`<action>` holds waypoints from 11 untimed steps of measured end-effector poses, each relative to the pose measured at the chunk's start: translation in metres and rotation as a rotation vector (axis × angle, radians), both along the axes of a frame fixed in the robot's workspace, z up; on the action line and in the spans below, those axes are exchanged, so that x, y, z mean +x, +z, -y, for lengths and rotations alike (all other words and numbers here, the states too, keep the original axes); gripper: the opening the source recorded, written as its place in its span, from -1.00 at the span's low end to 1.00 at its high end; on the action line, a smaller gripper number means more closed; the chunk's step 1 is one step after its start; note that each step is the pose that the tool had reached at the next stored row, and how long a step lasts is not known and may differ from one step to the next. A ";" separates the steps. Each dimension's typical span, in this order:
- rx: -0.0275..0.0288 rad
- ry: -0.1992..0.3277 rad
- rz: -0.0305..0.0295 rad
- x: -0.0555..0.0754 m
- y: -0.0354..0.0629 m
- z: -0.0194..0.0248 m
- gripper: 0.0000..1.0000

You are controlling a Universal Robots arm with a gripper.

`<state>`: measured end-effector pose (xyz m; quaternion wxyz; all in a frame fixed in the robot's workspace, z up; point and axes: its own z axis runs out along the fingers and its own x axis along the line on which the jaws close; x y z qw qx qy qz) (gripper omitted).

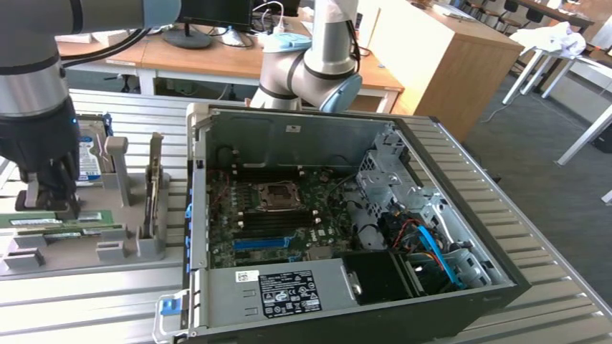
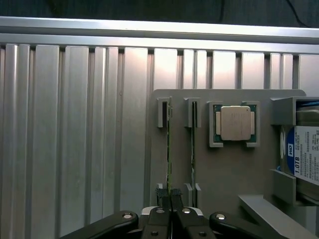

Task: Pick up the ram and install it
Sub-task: 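Pick up the ram and move it above insertion slot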

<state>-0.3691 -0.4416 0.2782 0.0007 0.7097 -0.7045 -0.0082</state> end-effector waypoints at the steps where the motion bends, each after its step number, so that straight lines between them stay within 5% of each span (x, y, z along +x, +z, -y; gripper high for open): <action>1: 0.0000 -0.001 0.0000 0.000 0.0013 0.0000 -0.76; 11: 0.0000 -0.014 -0.0001 0.000 0.0196 0.0000 -0.76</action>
